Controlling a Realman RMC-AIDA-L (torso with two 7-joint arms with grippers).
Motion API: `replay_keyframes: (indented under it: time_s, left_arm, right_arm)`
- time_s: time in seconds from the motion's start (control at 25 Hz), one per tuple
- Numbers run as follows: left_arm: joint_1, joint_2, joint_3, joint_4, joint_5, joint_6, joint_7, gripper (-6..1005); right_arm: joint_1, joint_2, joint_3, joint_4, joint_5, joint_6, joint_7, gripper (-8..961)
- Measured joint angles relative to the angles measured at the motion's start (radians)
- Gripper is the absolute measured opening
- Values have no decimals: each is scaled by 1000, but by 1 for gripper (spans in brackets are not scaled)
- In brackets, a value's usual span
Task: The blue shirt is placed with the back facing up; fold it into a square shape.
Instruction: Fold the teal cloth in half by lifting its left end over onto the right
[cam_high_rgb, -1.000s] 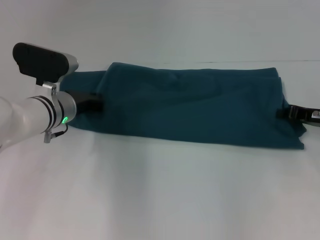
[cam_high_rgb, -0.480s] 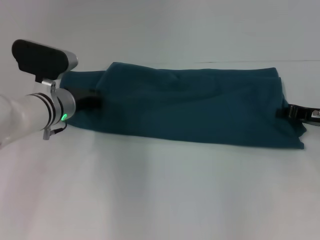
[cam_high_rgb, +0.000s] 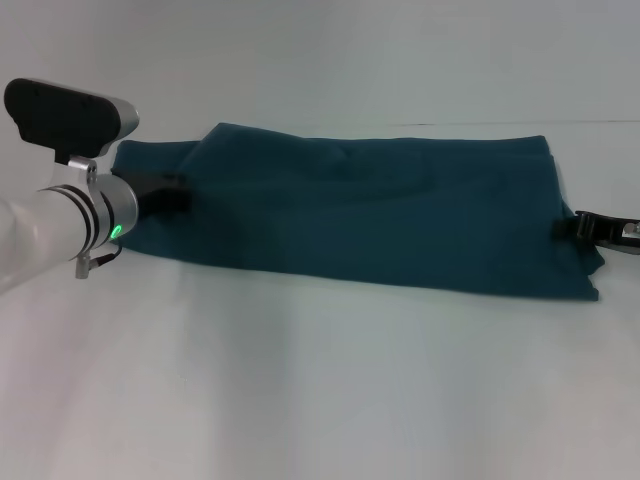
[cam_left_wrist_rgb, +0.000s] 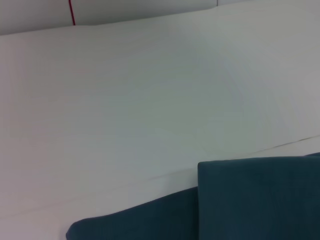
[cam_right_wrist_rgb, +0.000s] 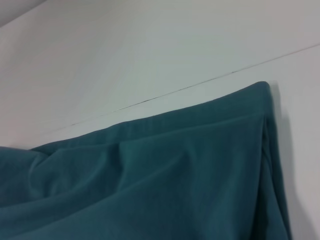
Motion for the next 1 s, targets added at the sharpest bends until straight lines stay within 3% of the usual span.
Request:
replay_keyframes:
  time_s: [1.0]
  left_arm:
    - [29, 0, -1, 25, 1, 2, 1, 18]
  right_arm:
    - [-5, 0, 8, 0, 2, 1, 0, 69]
